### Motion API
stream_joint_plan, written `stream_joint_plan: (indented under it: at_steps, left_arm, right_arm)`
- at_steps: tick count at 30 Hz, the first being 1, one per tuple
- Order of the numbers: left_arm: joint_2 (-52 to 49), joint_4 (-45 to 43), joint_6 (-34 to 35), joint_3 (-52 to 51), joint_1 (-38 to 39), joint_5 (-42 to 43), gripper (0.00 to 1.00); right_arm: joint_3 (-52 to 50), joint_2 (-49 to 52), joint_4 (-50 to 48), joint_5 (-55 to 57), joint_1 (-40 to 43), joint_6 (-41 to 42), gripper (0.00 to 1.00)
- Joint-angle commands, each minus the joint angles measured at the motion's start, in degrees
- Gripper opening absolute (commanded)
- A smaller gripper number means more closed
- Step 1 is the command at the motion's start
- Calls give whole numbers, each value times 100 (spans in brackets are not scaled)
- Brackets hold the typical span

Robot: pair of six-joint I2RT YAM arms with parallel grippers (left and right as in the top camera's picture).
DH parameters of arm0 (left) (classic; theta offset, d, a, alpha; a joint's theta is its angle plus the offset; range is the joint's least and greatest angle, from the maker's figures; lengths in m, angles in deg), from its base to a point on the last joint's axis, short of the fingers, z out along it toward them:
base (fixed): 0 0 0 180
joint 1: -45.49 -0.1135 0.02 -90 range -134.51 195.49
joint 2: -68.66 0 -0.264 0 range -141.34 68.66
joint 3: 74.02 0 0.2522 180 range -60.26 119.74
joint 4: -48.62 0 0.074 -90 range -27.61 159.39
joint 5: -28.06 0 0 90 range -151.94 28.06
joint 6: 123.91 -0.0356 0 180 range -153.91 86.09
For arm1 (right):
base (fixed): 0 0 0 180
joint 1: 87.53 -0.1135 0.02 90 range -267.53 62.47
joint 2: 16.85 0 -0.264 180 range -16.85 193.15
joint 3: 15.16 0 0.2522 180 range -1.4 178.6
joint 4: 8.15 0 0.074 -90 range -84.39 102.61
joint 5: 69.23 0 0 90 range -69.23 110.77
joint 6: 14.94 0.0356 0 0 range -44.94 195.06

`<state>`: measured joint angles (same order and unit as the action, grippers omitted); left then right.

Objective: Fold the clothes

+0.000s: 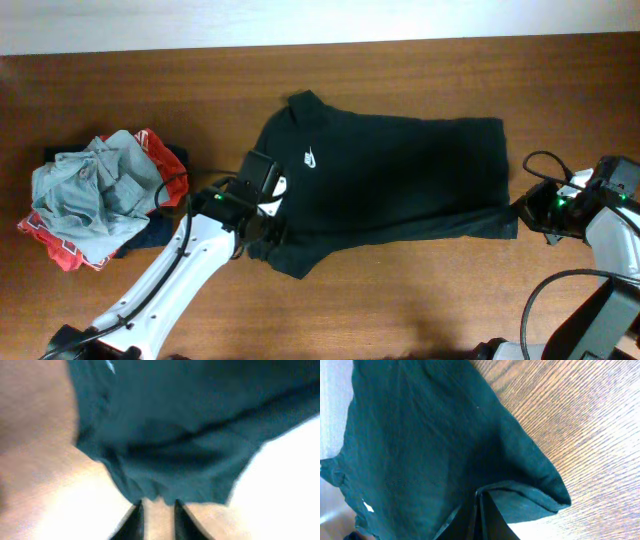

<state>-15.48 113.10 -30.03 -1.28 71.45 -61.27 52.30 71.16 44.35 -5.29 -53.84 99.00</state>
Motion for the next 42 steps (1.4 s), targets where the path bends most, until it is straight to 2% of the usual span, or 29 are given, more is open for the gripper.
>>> stream_joint_plan:
  at_steps: [1,3,10,19,25,28,31,34,37,42]
  left_arm:
    - [59,142,404,-151,68,562,31]
    - [59,79,763,-457,94,564,40]
    - [57,-894,960,-1425,87,560,49]
    - [35,-1611,955,-1773,87,551,51]
    - [-391,-1895,955,-1773,87,557,49]
    - [-629,-1943,955,-1770,87,562,38]
    - [-682,-1926,957,-1768,87,586,18]
    - [-673,-1895,957,-1740,87,603,8]
    - [-634,-1687,955,-1604,87,601,1]
    - [-415,-756,938,-929,87,595,0]
  right_arm:
    - [74,46,0,-76,-37,39,4]
    - [74,46,4,-76,-37,39,4]
    - [74,46,48,-74,-35,37,4]
    - [74,46,90,-74,-35,37,4]
    - [74,46,109,-74,-35,37,4]
    - [74,46,109,-74,-35,37,4]
    - [74,44,109,-74,-35,37,4]
    - [74,44,109,-72,-35,37,4]
    - [74,46,109,-72,-35,37,4]
    - [74,44,109,-72,-31,37,4]
